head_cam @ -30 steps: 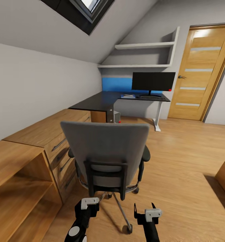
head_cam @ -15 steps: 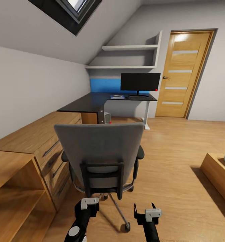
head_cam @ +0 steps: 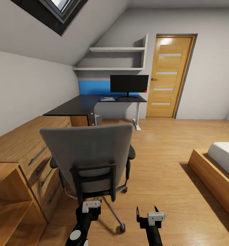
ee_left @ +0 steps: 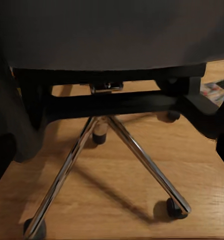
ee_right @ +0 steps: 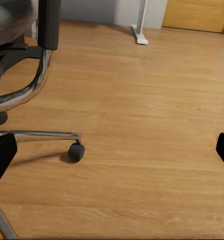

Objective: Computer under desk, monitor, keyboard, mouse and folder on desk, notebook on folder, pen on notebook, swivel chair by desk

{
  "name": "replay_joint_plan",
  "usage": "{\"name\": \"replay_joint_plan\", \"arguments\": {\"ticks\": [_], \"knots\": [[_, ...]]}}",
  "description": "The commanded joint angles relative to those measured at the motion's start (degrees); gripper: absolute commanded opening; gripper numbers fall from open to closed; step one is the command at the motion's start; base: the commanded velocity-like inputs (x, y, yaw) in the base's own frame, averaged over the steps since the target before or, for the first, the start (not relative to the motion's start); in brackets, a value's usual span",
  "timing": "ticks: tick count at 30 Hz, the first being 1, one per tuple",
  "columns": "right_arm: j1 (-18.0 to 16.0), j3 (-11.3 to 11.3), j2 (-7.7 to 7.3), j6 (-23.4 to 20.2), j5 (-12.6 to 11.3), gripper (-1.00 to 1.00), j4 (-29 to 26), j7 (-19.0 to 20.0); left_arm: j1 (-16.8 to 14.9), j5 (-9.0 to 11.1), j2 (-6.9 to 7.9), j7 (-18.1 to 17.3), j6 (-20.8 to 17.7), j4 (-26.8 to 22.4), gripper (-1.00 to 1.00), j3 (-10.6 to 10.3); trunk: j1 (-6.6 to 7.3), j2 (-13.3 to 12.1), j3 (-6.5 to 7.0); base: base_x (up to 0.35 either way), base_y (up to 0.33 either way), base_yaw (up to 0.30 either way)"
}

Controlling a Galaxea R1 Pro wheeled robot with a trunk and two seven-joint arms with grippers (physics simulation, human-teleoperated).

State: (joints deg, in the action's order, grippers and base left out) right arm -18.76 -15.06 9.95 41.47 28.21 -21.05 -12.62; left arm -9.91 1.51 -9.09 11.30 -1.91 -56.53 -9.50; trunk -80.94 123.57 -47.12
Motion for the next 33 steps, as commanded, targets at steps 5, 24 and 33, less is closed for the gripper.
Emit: {"name": "replay_joint_plan", "arguments": {"ticks": [5, 24, 33], "knots": [[0.0, -0.3, 0.05, 0.1, 0.6, 1.0, 0.1, -0.3, 0.0, 0.2, 0.21, 0.4, 0.3, -0.1, 1.0, -0.2, 0.03, 0.0, -0.04, -0.201, 0.222, -0.045], [0.0, -0.4, 0.05, 0.6, 0.7, 1.0, 0.1, -0.2, 0.0, 0.2, 0.74, 0.4, 1.6, 0.0, 1.0, -0.2, 0.03, 0.0, -0.04, -0.057, 0.186, -0.001], [0.0, -0.4, 0.05, 1.4, 0.7, 1.0, 0.1, -0.1, 0.0, 0.2, 0.74, 0.5, 1.6, 0.0, 1.0, -0.2, 0.03, 0.0, -0.04, 0.0, 0.024, 0.0]]}}
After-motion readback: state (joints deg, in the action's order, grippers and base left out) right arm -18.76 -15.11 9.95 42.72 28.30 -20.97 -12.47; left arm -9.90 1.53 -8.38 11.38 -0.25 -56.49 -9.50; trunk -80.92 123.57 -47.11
